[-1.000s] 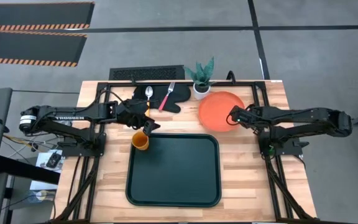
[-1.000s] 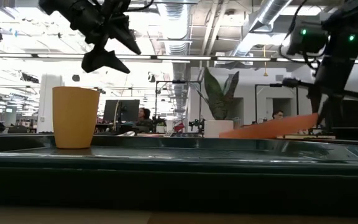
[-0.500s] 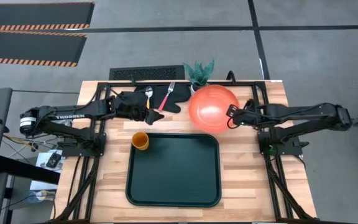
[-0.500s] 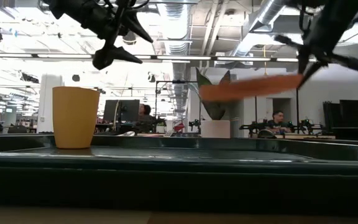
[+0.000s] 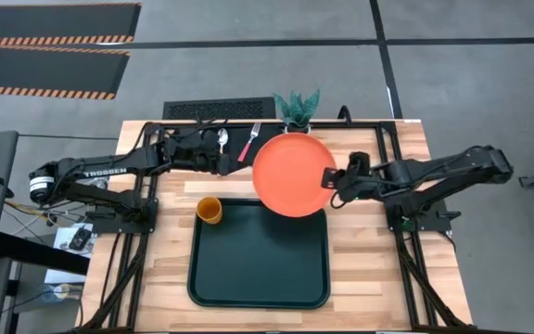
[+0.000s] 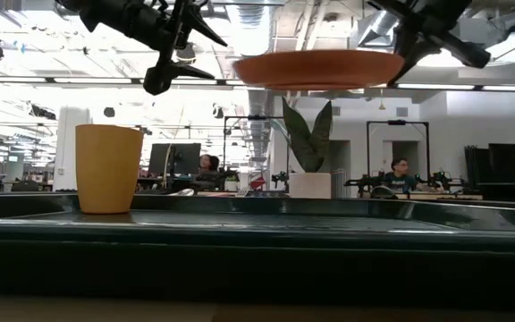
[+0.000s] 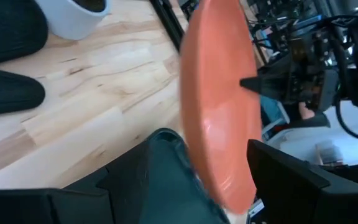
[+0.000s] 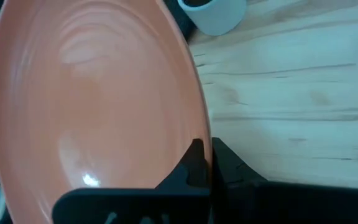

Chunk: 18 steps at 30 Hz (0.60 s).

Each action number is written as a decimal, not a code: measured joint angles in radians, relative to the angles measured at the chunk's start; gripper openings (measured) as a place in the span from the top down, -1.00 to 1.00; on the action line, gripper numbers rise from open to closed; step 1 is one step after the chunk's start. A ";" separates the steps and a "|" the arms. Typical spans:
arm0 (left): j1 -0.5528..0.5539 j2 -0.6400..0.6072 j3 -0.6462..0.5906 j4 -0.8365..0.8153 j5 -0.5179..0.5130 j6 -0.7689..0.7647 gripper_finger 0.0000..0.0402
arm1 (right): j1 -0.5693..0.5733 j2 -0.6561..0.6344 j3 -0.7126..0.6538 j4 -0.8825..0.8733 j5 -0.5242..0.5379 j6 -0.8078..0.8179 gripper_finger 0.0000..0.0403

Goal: Pick and place plate/cup/fork/spoon on tray
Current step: Put the orange plate under the yellow cup on the black serving tray

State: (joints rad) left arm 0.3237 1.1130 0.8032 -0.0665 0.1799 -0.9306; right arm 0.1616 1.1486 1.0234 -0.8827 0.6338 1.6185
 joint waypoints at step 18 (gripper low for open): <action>0.002 0.000 0.000 -0.032 -0.009 0.039 -0.23 | -0.040 0.115 0.121 0.151 -0.003 -0.240 0.96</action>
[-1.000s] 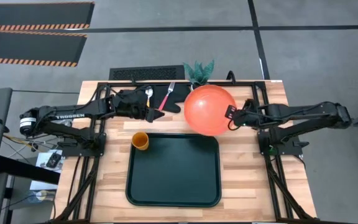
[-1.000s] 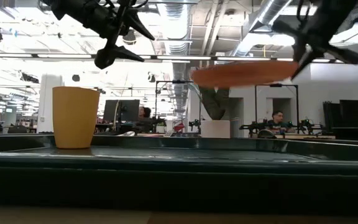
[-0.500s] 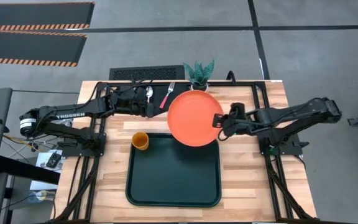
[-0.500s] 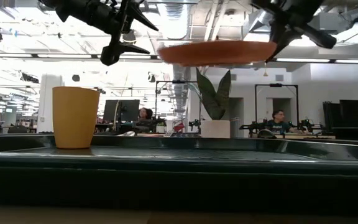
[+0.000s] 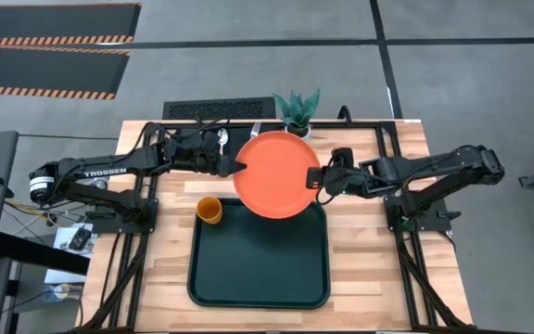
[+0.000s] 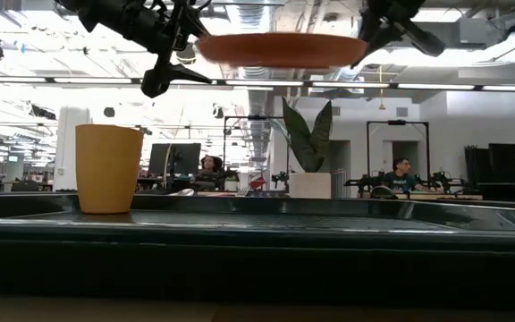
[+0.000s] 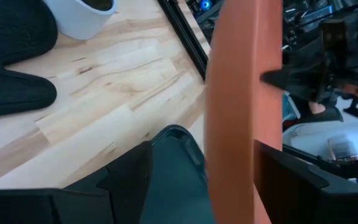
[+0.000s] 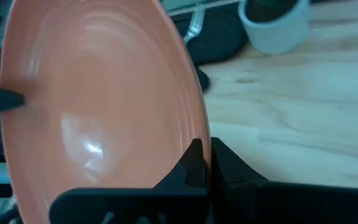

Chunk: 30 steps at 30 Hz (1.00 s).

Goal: Pick and place plate/cup/fork/spoon on tray
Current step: Put the orange plate under the yellow cup on the black serving tray

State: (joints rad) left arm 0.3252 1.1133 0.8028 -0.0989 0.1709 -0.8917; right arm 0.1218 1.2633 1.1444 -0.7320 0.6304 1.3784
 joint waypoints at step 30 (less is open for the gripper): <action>-0.090 -0.184 -0.003 -0.187 -0.032 -0.172 0.99 | -0.044 -0.178 0.002 0.029 0.002 -0.395 -0.04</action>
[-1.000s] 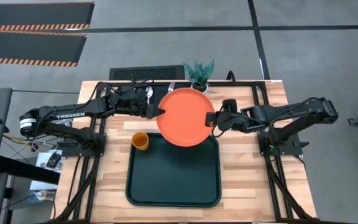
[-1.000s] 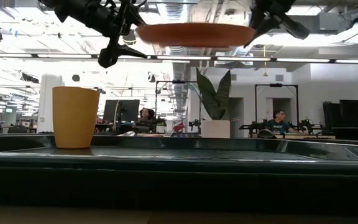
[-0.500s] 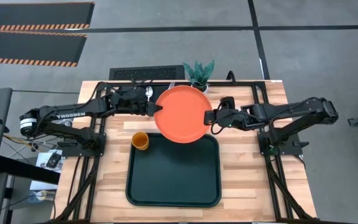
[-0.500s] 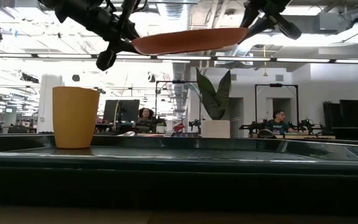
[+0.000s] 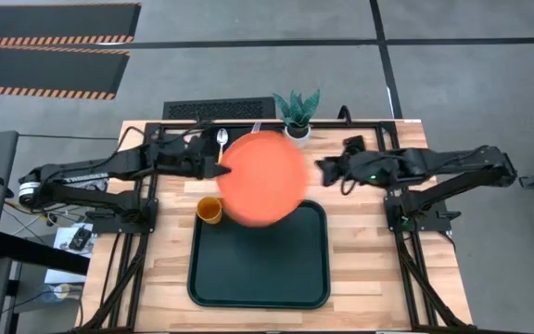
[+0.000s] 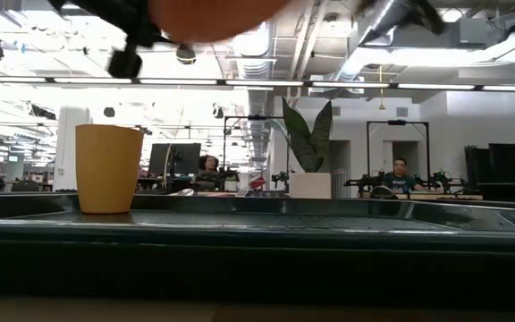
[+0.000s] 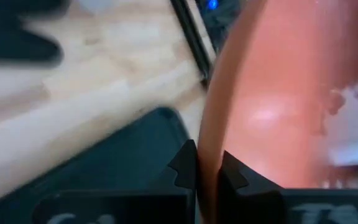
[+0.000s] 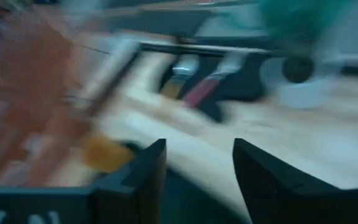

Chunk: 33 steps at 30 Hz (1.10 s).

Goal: Pick and place plate/cup/fork/spoon on tray
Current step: Put the orange plate under the yellow cup on the black serving tray

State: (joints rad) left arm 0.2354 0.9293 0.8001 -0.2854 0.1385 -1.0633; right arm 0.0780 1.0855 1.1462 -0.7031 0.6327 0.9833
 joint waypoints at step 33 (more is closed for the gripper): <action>-1.234 0.114 0.002 -0.532 -0.439 -1.262 1.00 | -0.051 -0.116 -0.002 -0.105 0.023 -0.110 -0.19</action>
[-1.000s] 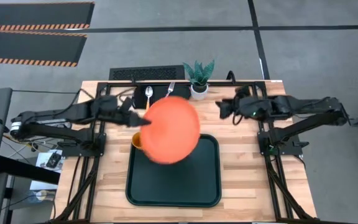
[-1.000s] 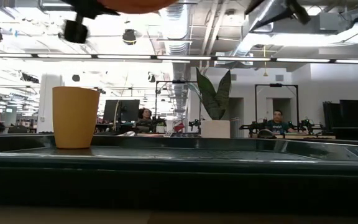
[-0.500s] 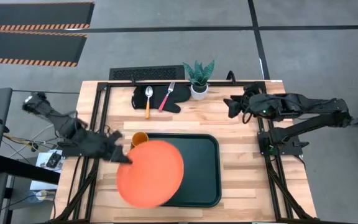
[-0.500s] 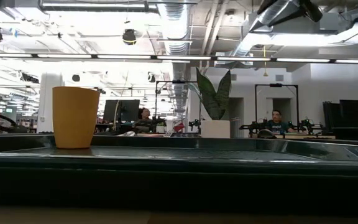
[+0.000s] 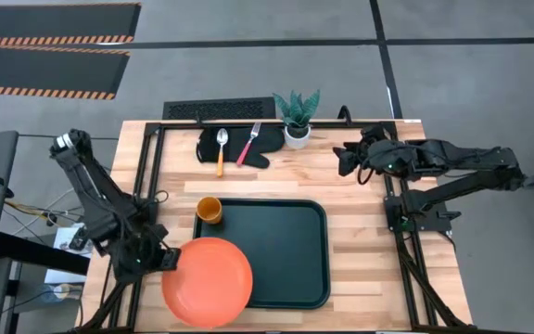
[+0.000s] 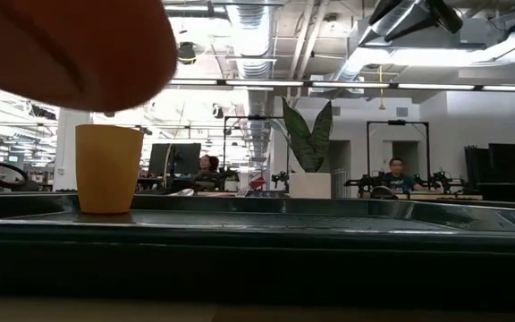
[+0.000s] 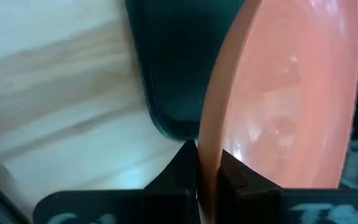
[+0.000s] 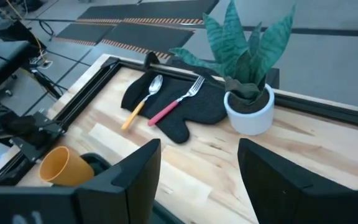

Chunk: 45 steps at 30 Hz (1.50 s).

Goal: Pick and place plate/cup/fork/spoon on tray
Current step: Put the orange plate under the yellow cup on the black serving tray

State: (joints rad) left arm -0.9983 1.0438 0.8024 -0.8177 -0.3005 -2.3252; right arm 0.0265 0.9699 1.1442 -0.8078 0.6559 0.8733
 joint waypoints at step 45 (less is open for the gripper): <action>0.203 0.120 -0.251 0.279 -0.059 0.170 0.62 | -0.016 -0.001 0.000 0.028 -0.012 -0.008 -0.19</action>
State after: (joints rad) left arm -0.7956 1.1633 0.5514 -0.5383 -0.3599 -2.1551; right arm 0.0105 0.9691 1.1446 -0.7798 0.6434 0.8658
